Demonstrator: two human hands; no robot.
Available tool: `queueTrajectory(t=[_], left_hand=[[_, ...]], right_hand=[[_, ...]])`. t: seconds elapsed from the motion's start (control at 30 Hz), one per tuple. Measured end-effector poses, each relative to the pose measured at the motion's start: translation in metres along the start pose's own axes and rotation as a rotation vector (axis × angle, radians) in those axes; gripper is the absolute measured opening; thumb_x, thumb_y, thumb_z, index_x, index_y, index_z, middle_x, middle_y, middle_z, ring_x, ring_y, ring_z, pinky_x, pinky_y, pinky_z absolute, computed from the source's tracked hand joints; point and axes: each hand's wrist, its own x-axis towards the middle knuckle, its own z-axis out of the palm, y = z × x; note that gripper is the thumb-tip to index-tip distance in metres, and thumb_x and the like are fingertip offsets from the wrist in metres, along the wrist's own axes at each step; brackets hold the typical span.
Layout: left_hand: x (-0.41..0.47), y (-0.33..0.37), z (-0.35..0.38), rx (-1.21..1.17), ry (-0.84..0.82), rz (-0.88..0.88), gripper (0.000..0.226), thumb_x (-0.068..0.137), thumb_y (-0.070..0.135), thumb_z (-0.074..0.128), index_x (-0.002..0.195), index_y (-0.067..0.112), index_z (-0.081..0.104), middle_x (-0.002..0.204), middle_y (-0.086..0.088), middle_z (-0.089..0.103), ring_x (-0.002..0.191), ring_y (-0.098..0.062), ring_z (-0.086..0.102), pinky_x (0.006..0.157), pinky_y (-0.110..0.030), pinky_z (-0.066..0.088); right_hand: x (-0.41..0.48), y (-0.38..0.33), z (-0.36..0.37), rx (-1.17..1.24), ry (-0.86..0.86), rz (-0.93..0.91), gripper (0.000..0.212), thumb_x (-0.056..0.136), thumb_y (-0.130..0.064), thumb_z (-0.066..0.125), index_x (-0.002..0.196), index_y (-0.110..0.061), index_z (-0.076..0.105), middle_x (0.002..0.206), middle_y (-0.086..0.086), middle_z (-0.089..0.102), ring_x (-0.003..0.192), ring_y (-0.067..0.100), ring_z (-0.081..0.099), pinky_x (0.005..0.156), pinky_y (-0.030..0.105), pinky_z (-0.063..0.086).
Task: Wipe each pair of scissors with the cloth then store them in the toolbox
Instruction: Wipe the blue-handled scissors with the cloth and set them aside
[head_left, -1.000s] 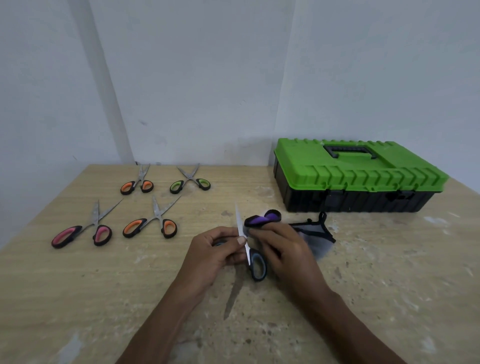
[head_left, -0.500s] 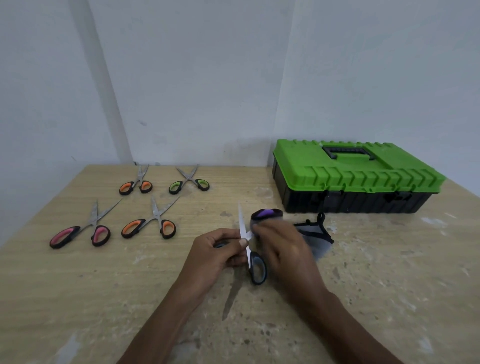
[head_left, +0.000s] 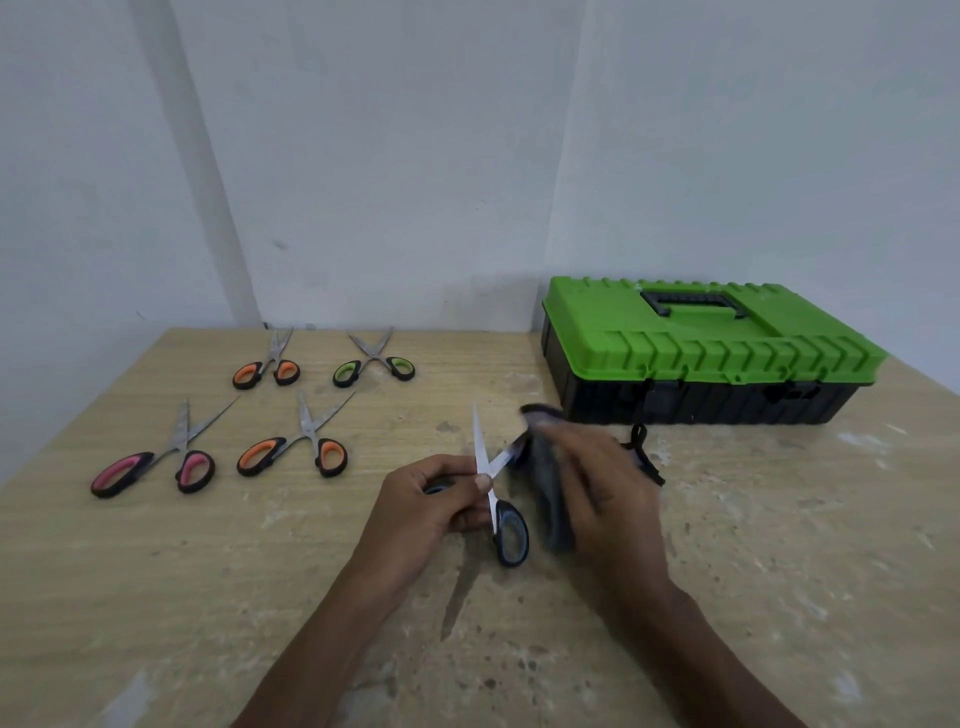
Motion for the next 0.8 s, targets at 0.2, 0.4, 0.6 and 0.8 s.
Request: queueTrajectory(t=[0.2, 0.4, 0.6, 0.8], left_hand=[[-0.001, 0.003, -0.003, 0.019, -0.038, -0.004, 0.011, 0.089, 0.003, 0.072, 0.099, 0.006, 0.078, 0.091, -0.013, 0.078, 0.078, -0.024, 0.075, 0.074, -0.030, 0.062], [-0.001, 0.001, -0.001, 0.099, -0.063, 0.023, 0.013, 0.090, 0.004, 0.072, 0.100, 0.008, 0.078, 0.096, -0.015, 0.079, 0.082, -0.025, 0.076, 0.074, -0.029, 0.062], [-0.001, 0.000, -0.002, 0.155, -0.059, 0.041, 0.012, 0.089, 0.007, 0.075, 0.101, 0.006, 0.078, 0.095, -0.016, 0.078, 0.080, -0.025, 0.076, 0.074, -0.030, 0.062], [-0.001, 0.001, 0.000, 0.073, -0.037, 0.025, 0.013, 0.087, 0.003, 0.075, 0.100, 0.001, 0.075, 0.093, -0.021, 0.076, 0.073, -0.025, 0.073, 0.069, -0.033, 0.063]], right_hand=[[-0.001, 0.005, 0.022, -0.083, -0.252, -0.158, 0.030, 0.096, -0.012, 0.060, 0.124, -0.018, 0.069, 0.124, -0.005, 0.067, 0.119, 0.006, 0.056, 0.099, 0.025, 0.046], [-0.009, -0.001, 0.021, -0.112, -0.236, -0.242, 0.031, 0.094, -0.009, 0.059, 0.123, -0.013, 0.071, 0.121, 0.000, 0.070, 0.117, 0.010, 0.059, 0.099, 0.025, 0.046], [0.003, 0.011, 0.027, -0.131, -0.160, -0.108, 0.034, 0.089, -0.007, 0.057, 0.119, -0.013, 0.071, 0.117, -0.002, 0.071, 0.112, 0.013, 0.062, 0.091, 0.036, 0.051], [-0.006, 0.002, 0.016, -0.068, -0.079, -0.164, 0.033, 0.097, -0.013, 0.050, 0.124, -0.009, 0.069, 0.124, 0.001, 0.067, 0.120, 0.012, 0.059, 0.100, 0.029, 0.049]])
